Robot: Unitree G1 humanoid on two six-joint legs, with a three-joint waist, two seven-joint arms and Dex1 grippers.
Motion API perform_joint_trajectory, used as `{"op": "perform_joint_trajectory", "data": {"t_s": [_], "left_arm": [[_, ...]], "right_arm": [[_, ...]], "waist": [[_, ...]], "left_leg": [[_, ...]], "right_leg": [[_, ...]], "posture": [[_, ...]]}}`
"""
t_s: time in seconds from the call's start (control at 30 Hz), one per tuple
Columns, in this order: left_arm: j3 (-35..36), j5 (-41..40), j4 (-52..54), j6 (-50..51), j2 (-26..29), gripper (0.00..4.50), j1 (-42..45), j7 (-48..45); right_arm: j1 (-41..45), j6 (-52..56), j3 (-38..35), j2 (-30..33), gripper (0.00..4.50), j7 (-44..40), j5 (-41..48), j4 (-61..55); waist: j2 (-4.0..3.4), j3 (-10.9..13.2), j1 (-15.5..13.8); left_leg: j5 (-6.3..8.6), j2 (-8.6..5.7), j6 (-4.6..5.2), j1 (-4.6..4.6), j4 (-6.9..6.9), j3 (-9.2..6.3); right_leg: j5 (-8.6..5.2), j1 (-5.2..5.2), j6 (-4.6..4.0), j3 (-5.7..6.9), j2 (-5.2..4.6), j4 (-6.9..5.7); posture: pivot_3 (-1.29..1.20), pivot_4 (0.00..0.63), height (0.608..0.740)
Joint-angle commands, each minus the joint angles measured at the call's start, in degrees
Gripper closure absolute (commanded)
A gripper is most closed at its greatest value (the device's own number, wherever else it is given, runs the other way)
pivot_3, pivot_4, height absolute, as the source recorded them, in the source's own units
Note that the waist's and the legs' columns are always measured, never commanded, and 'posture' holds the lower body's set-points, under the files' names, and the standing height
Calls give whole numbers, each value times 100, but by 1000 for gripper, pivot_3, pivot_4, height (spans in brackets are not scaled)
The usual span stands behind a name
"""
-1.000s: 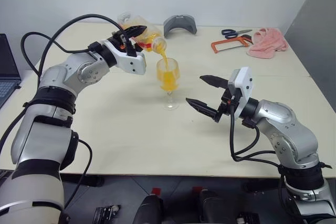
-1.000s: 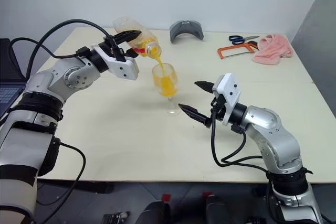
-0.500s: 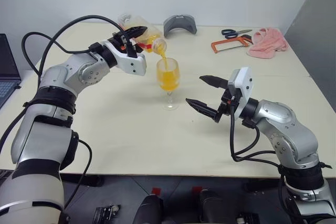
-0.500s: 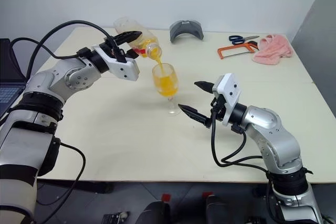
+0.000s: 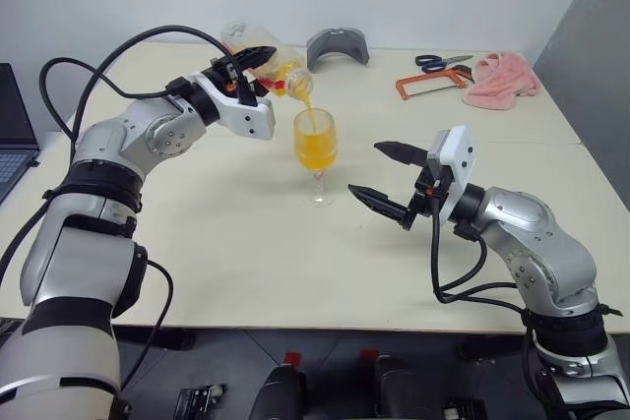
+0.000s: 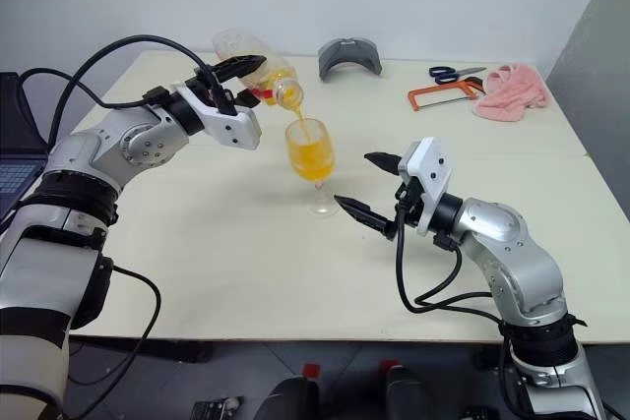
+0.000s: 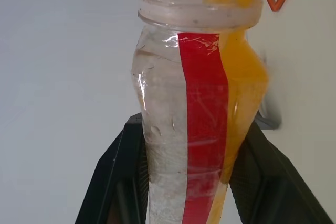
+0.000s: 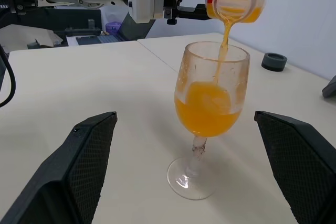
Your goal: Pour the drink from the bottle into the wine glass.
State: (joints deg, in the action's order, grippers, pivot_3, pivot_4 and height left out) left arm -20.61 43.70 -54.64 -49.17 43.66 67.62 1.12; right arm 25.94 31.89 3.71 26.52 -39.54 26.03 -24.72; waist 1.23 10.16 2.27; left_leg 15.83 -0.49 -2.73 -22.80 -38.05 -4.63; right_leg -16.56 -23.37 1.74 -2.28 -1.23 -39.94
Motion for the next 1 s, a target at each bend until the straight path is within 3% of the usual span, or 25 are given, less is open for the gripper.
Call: {"op": "perform_joint_trajectory", "data": {"t_s": [0.03,0.33,0.63,0.87,1.0], "left_arm": [[47,-66,42,-13,71,2838,207,118],[51,-111,58,-11,29,2838,173,59],[264,-720,78,169,-168,2838,-1,-404],[651,-1627,392,613,-372,2838,-377,-1081],[1411,-3009,931,1523,-660,2838,-878,-1752]], "right_arm": [[47,-49,-7,40,0,-1,41,-287],[52,-87,24,16,0,16,8,-287],[67,-148,61,-30,0,105,-35,-295],[119,-404,154,-62,0,137,-273,-214],[115,-430,169,-65,0,88,-271,-235]], "waist": [[0,0,0],[0,0,0],[0,0,1],[0,0,13],[0,-1,14]], "left_leg": [[0,0,0,0,0,0],[0,0,0,0,-1,0],[0,0,0,0,-1,0],[-1,1,-1,1,-2,0],[-1,5,-2,-2,-5,-3]], "right_leg": [[0,0,0,0,0,0],[0,0,0,0,0,-1],[0,0,0,0,-1,-1],[0,-2,0,-1,0,-3],[0,-3,0,0,-2,-3]], "posture": [[0,150,740],[0,150,740],[0,150,740],[0,150,740],[0,150,740]]}}
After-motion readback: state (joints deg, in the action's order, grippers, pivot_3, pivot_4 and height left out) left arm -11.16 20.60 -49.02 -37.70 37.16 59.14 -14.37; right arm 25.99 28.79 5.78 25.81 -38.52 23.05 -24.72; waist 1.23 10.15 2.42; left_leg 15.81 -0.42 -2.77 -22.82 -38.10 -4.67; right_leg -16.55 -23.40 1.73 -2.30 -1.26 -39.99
